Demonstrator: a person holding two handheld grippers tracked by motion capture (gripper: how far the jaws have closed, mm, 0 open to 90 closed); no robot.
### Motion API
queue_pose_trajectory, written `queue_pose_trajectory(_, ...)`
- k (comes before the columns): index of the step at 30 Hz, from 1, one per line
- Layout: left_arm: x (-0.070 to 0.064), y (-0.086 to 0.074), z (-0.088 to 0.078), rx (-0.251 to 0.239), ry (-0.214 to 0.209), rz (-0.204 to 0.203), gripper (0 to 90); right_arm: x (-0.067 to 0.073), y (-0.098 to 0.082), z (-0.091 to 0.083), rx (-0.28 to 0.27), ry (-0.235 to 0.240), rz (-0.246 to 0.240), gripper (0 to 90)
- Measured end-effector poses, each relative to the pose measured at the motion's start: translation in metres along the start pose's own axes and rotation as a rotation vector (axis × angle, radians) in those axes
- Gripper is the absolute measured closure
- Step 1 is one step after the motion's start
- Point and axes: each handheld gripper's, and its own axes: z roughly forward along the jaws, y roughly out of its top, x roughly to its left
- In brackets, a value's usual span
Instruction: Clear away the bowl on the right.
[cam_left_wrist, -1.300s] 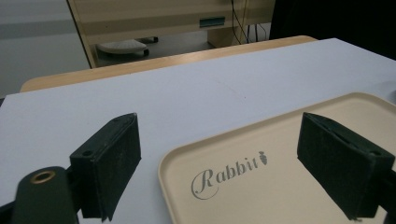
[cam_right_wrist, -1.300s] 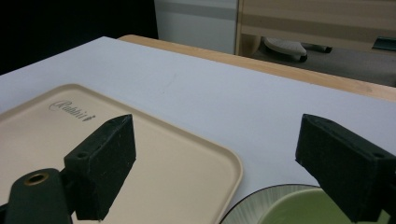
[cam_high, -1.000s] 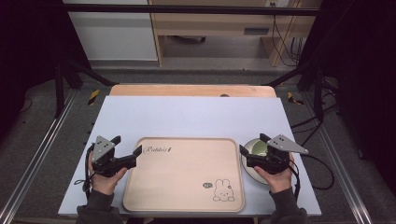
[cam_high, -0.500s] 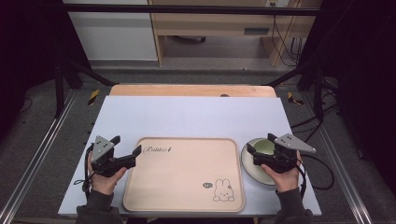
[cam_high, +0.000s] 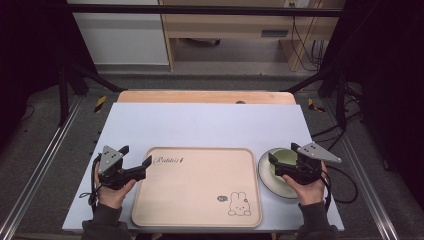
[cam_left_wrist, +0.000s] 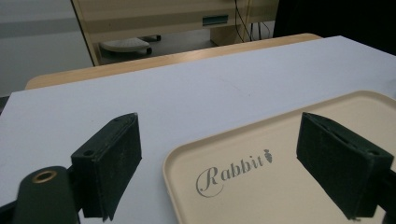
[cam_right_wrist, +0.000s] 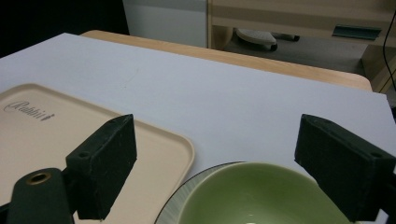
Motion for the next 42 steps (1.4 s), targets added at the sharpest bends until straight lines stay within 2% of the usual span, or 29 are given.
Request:
queue_pose_trajectory(6, 0.001, -0.001, 0.001, 0.004, 0.003, -0.003, 13.6, -0.003, 0.0, -0.002, 0.003, -0.007, -0.001, 13.5)
queue_pose_trajectory(14, 0.0, -0.001, 0.001, 0.008, -0.001, 0.003, 13.7, -0.007, -0.001, -0.004, -0.002, -0.04, -0.012, 13.8)
queue_pose_trajectory(19, 0.001, -0.001, 0.0, 0.004, 0.002, -0.002, 13.8, -0.011, -0.002, -0.005, -0.003, -0.048, -0.001, 13.8)
queue_pose_trajectory(24, 0.001, -0.001, 0.001, 0.007, 0.003, 0.001, 13.9, -0.015, -0.004, -0.004, 0.009, -0.05, 0.013, 13.8)
queue_pose_trajectory(29, 0.001, -0.001, 0.001, 0.007, 0.001, 0.0, 13.9, -0.016, -0.005, -0.003, 0.032, -0.051, 0.005, 13.4)
queue_pose_trajectory(36, 0.001, -0.001, 0.001, 0.009, 0.002, 0.003, 13.9, -0.02, -0.006, -0.002, 0.072, -0.062, 0.03, 16.0)
queue_pose_trajectory(42, 0.002, -0.002, 0.0, 0.01, 0.007, 0.0, 13.9, -0.026, -0.007, -0.003, 0.083, -0.078, 0.048, 17.7)
